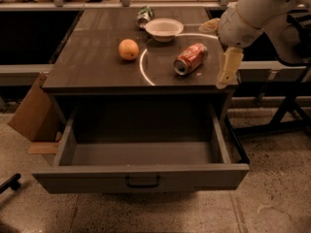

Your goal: Place coke can into top drawer

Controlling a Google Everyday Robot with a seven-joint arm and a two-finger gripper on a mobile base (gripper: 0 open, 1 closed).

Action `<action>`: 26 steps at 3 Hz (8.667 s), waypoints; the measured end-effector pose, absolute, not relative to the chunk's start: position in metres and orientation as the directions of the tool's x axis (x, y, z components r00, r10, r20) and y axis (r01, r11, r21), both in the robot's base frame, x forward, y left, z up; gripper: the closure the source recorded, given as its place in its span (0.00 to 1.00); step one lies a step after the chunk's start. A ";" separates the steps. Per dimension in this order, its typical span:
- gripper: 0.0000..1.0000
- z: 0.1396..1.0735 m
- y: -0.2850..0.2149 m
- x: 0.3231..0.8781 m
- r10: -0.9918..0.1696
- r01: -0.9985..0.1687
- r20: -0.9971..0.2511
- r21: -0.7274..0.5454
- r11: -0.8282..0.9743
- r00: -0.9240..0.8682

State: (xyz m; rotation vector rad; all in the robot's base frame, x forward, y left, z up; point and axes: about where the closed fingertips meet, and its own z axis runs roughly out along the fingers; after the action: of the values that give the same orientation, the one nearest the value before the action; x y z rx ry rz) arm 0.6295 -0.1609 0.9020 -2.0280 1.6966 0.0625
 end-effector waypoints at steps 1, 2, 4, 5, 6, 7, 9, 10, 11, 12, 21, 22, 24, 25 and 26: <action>0.00 0.898 -0.160 0.643 -0.926 -0.929 -0.287 -0.341 -0.140 0.245; 0.00 0.888 -0.154 0.658 -0.935 -0.929 -0.251 -0.336 -0.157 0.249; 0.00 0.865 -0.141 0.701 -0.947 -0.943 -0.238 -0.302 -0.138 0.215; 0.00 0.859 -0.139 0.705 -0.947 -0.946 -0.237 -0.291 -0.144 0.217; 0.00 0.852 -0.136 0.708 -0.947 -0.950 -0.234 -0.274 -0.153 0.220; 0.12 0.845 -0.135 0.710 -0.947 -0.954 -0.236 -0.256 -0.154 0.216; 0.58 0.836 -0.135 0.713 -0.947 -0.960 -0.246 -0.237 -0.150 0.209; 0.82 0.842 -0.131 0.711 -0.943 -0.954 -0.246 -0.250 -0.163 0.226; 1.00 0.859 -0.123 0.692 -0.932 -0.949 -0.276 -0.272 -0.160 0.237; 1.00 0.863 -0.109 0.657 -0.916 -0.960 -0.344 -0.252 -0.122 0.207; 1.00 0.808 -0.047 0.535 -0.856 -0.987 -0.494 0.022 0.162 -0.152; 1.00 0.786 -0.054 0.541 -0.854 -0.982 -0.493 0.000 0.191 -0.166; 1.00 0.735 -0.067 0.558 -0.837 -0.960 -0.489 0.004 0.279 -0.246; 1.00 0.712 -0.069 0.562 -0.832 -0.946 -0.472 0.017 0.324 -0.293; 1.00 0.698 -0.070 0.566 -0.831 -0.936 -0.453 0.022 0.350 -0.322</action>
Offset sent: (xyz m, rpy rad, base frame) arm 0.0464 0.0124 -0.0195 -0.1394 -0.0155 0.0222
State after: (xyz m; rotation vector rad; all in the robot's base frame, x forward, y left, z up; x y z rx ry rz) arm 0.5655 -0.0705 0.6977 -1.5557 2.2555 0.3988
